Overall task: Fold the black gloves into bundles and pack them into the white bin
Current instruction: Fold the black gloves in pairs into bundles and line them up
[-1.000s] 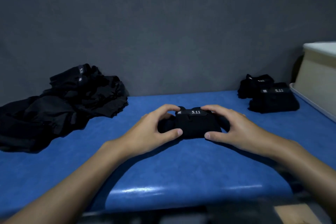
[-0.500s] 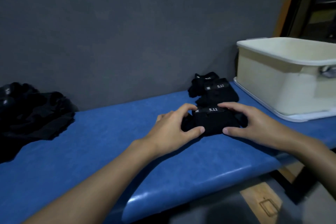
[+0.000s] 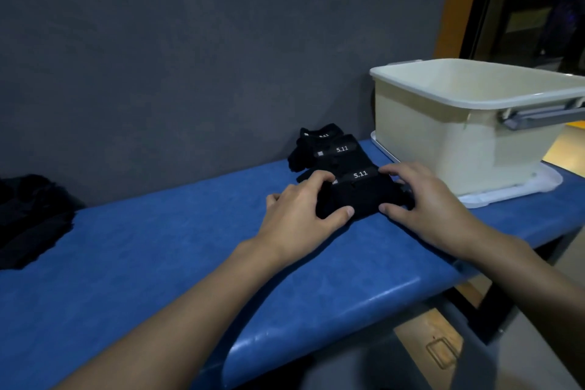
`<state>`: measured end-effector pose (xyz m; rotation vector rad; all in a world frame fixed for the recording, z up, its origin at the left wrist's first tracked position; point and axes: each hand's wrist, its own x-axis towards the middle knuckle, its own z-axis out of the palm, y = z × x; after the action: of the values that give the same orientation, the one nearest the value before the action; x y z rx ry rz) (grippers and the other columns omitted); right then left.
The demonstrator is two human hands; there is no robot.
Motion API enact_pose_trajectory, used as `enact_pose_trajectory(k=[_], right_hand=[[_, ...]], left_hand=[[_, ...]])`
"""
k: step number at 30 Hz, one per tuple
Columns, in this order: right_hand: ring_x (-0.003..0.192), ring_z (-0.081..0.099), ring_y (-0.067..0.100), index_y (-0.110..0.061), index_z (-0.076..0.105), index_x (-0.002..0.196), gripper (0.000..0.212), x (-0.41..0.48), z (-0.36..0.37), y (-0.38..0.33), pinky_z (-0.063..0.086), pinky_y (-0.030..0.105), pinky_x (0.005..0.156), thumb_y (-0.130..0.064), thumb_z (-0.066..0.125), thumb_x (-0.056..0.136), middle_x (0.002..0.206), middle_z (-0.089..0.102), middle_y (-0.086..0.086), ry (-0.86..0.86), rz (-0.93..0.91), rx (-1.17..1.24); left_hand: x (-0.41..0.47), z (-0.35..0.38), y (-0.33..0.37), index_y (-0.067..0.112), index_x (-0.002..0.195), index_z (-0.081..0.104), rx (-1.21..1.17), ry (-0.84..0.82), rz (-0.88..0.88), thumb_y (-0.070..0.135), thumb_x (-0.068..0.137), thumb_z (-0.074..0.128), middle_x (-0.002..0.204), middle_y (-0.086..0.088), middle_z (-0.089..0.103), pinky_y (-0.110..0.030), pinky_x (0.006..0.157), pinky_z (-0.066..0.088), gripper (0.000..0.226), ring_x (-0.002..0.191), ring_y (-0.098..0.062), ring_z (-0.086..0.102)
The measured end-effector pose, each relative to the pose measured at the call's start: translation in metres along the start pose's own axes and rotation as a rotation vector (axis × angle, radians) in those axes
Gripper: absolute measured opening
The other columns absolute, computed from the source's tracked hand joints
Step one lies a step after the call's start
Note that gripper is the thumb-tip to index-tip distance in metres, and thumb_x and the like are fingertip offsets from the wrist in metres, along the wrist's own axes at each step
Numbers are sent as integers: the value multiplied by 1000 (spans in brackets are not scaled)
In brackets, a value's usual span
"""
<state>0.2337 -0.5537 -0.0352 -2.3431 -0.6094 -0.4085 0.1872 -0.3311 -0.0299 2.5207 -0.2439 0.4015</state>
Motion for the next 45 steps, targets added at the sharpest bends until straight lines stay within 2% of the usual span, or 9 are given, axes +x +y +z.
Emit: enact_pose_trajectory(k=[3, 8, 13, 21, 25, 30, 36, 41, 45], right_hand=[[108, 54, 14, -22, 52, 130, 55, 2, 1, 0, 47, 34, 98, -16, 75, 81, 120, 50, -4, -2, 35, 12], [111, 54, 14, -20, 48, 136, 63, 3, 1, -2, 46, 33, 99, -26, 76, 80, 122, 51, -3, -27, 64, 30], [113, 53, 15, -19, 47, 137, 64, 1, 0, -6, 45, 33, 101, -26, 76, 81, 124, 51, -1, -30, 75, 56], [108, 46, 10, -21, 45, 137, 63, -5, -4, -22, 36, 19, 90, -25, 75, 82, 119, 39, -10, 18, 68, 40], [121, 39, 14, -21, 47, 134, 59, -7, -3, -32, 33, 24, 100, -29, 74, 81, 122, 39, -9, 74, 26, -26], [122, 37, 17, -24, 51, 133, 58, -7, 5, -61, 34, 39, 106, -38, 71, 81, 127, 46, -6, 119, -49, -113], [124, 32, 7, -30, 48, 134, 53, 1, 40, -119, 21, 24, 99, -43, 66, 85, 130, 42, -15, 4, -150, -81], [118, 36, 7, -31, 53, 126, 44, 13, 83, -172, 26, 24, 100, -42, 66, 86, 125, 43, -16, -113, -213, 2], [120, 39, 7, -32, 57, 120, 35, 21, 121, -215, 27, 28, 105, -40, 66, 87, 119, 46, -18, -201, -258, 87]], left_hand=[[5, 3, 2, 40, 127, 44, 15, -3, 1, 60, 87, 60, 117, 19, 62, -38, 99, 28, 47, 116, -6, 53], [8, 5, 3, 40, 130, 45, 26, 3, -4, 59, 88, 59, 121, 18, 62, -39, 100, 29, 48, 118, -5, 53], [7, 4, 7, 40, 132, 46, 29, 26, -11, 57, 88, 60, 120, 16, 60, -38, 96, 29, 49, 116, -5, 53], [0, -3, 12, 38, 135, 42, 4, 41, -25, 57, 87, 62, 119, 16, 50, -44, 102, 35, 55, 112, -9, 54], [-6, -14, 12, 36, 136, 43, -10, 51, -22, 56, 88, 62, 122, 16, 48, -47, 105, 36, 56, 116, -8, 53], [-20, -39, 2, 35, 132, 46, -9, 72, -16, 56, 89, 62, 116, 18, 50, -47, 105, 38, 51, 110, -3, 50], [-50, -86, -38, 34, 118, 57, 14, 70, -94, 57, 89, 62, 114, 14, 60, -45, 104, 42, 37, 110, -7, 56], [-89, -136, -85, 33, 114, 60, 74, 125, -172, 55, 88, 63, 108, 15, 61, -45, 100, 45, 34, 107, -8, 58], [-124, -179, -126, 32, 113, 61, 230, 173, -206, 47, 90, 63, 105, 18, 57, -47, 100, 44, 28, 109, -10, 56]])
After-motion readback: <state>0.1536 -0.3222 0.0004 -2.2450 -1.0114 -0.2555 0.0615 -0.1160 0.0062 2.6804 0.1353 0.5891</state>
